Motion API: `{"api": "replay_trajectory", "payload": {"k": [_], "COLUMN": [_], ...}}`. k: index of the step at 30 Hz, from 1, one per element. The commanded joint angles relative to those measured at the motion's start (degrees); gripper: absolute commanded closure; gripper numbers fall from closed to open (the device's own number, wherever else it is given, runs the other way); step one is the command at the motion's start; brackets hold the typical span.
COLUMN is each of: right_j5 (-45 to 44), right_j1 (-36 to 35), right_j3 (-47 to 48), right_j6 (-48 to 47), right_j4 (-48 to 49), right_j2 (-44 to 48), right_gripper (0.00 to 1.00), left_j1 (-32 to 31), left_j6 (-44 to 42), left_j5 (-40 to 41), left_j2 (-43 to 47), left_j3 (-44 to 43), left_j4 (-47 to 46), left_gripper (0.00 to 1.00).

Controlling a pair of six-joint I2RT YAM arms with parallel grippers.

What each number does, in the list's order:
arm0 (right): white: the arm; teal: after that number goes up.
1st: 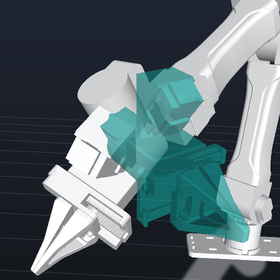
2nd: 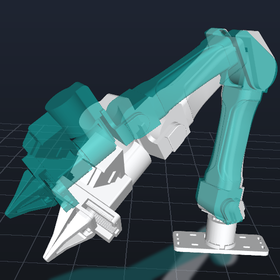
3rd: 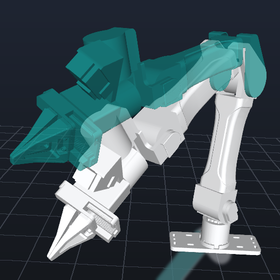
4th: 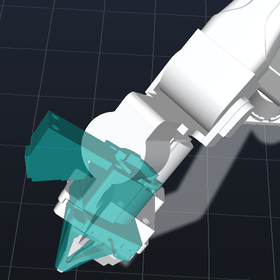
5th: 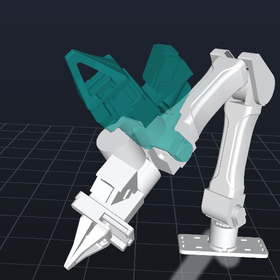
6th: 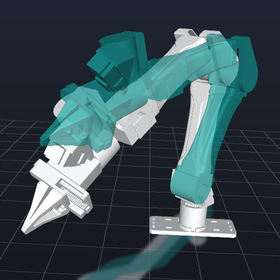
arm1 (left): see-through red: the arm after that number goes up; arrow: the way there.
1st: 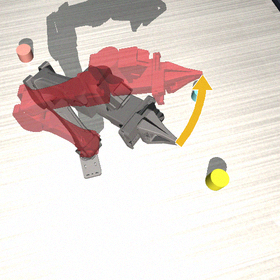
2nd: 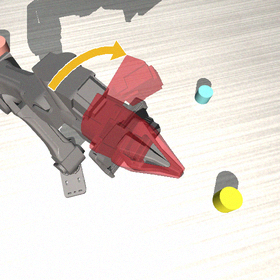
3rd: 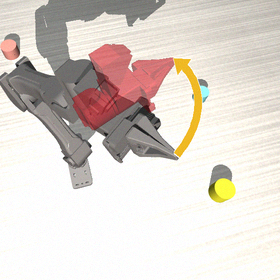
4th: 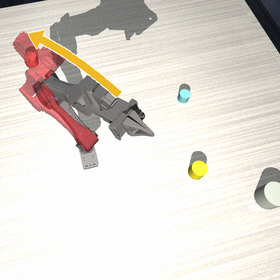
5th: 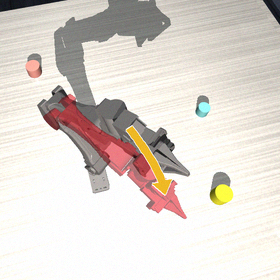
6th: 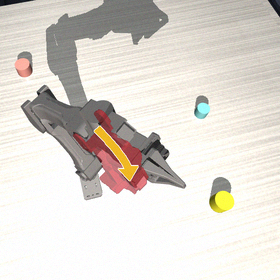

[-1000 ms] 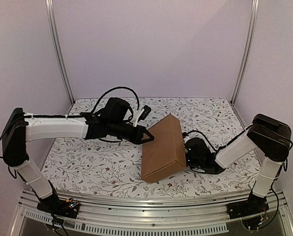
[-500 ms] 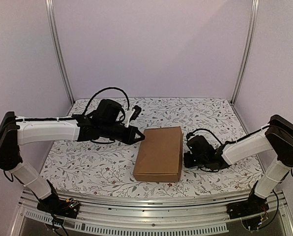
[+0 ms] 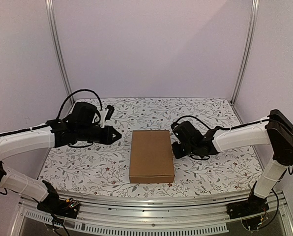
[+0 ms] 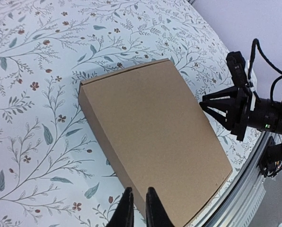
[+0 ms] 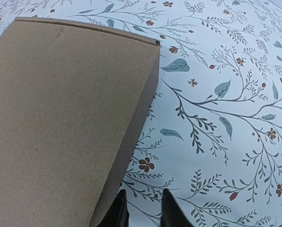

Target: Fold the paper box

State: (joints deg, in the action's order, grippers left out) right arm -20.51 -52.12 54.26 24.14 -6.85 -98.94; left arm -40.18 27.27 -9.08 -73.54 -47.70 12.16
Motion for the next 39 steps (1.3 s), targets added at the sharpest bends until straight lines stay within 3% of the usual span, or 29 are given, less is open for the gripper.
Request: {"api": "replay_trajectory", "payload": {"k": [1, 5, 6, 7, 8, 10, 11, 20, 25, 32, 39], "right_j5": [-3.3, -5.6, -6.6, -7.5, -8.4, -10.3, -11.4, -25.8, -31.5, -36.1, -36.5], "right_j1": [-0.2, -0.2, -0.1, -0.1, -0.2, 0.0, -0.1, 0.0, -0.1, -0.1, 0.0], "right_j3": [2.9, 4.7, 5.1, 5.3, 5.5, 5.9, 6.2, 7.9, 6.5, 2.3, 1.1], "right_j6": [-3.8, -6.9, -7.6, -8.1, -8.4, -9.3, -9.6, -8.5, -8.6, -6.0, -3.0], "right_j4": [-6.4, -10.3, -11.1, -11.8, -12.4, -13.8, -14.4, -19.5, -21.5, -24.6, -29.7], "right_j2": [4.8, 9.5, 11.2, 12.2, 13.6, 16.5, 17.5, 28.8, 34.6, 43.4, 46.1], "right_gripper": [0.63, 0.34, 0.24, 0.06, 0.02, 0.01, 0.01, 0.01, 0.01, 0.01, 0.01], "left_j1": [1.0, 1.1, 1.1, 1.2, 1.3, 1.5, 1.5, 1.6, 1.6, 1.6, 1.6], "left_j6": [-0.6, -1.1, -1.3, -1.6, -2.0, -3.0, -3.5, -7.6, -11.4, -19.5, -22.7], "left_j5": [4.5, 8.5, 9.7, 11.4, 12.8, 14.7, 15.7, 23.9, 24.8, 27.1, 21.6], "left_j2": [4.8, 7.7, 8.3, 8.9, 9.3, 10.2, 10.5, 11.0, 15.3, 23.4, 28.0], "left_j3": [0.3, -1.9, -2.7, -3.6, -4.6, -6.7, -7.9, -21.0, -23.2, -17.1, -8.1], "left_j4": [4.5, 8.8, 10.2, 11.3, 12.5, 14.4, 15.7, 27.4, 28.2, 23.1, 16.7], "left_gripper": [0.81, 0.55, 0.5, 0.44, 0.38, 0.03, 0.01, 0.0, 0.0, 0.0, 0.0]}}
